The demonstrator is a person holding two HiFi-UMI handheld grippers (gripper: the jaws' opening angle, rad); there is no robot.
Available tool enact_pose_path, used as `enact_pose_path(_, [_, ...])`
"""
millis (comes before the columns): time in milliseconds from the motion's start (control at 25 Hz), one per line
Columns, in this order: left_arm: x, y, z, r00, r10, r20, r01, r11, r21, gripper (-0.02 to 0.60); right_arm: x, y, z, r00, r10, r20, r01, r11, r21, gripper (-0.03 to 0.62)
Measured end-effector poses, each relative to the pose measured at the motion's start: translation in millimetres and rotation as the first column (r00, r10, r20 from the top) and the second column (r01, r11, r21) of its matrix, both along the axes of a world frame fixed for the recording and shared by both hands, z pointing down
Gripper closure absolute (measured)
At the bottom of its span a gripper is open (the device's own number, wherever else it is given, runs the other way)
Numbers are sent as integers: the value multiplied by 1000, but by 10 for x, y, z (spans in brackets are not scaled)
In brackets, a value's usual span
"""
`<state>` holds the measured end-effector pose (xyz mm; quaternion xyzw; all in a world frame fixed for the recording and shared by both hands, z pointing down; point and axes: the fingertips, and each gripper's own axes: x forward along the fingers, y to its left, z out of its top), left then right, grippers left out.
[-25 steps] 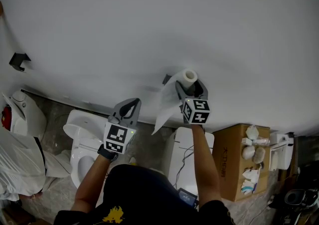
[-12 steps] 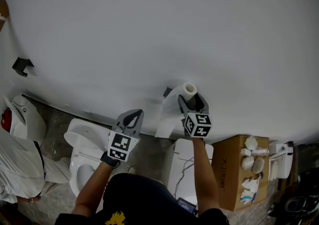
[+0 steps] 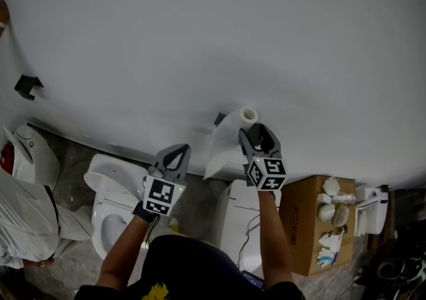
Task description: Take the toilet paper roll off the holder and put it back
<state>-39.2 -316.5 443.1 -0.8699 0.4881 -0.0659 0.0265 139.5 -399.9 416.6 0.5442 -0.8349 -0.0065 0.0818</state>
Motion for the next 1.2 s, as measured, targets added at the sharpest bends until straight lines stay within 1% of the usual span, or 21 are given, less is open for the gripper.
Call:
enact_pose_path(280, [170,231,-39,1000,-17,-14,17,1000,7,563,111,433,-137,999,-33,16,32,999,26,342])
enact_pose_path(560, [507,644,-102,1000,-17,2,17,1000,13,563,366,929,-229,997,-66,34,65,997,37,358])
enact_pose_path(800, [786,1076,-171,999,-43,19,42,999,26,563,593,1362,-307,993,-107,41,105,993,55,364])
enact_pose_path(1000, [820,1405,-202,997,-76,31,75,997,23,563,634,1734,-352,989,-142,43,139,988,62,367])
enact_pose_path(1200, [778,1606,-218,995,-90,33,89,996,29,563,667,2057,-401,990,-130,56,126,989,81,381])
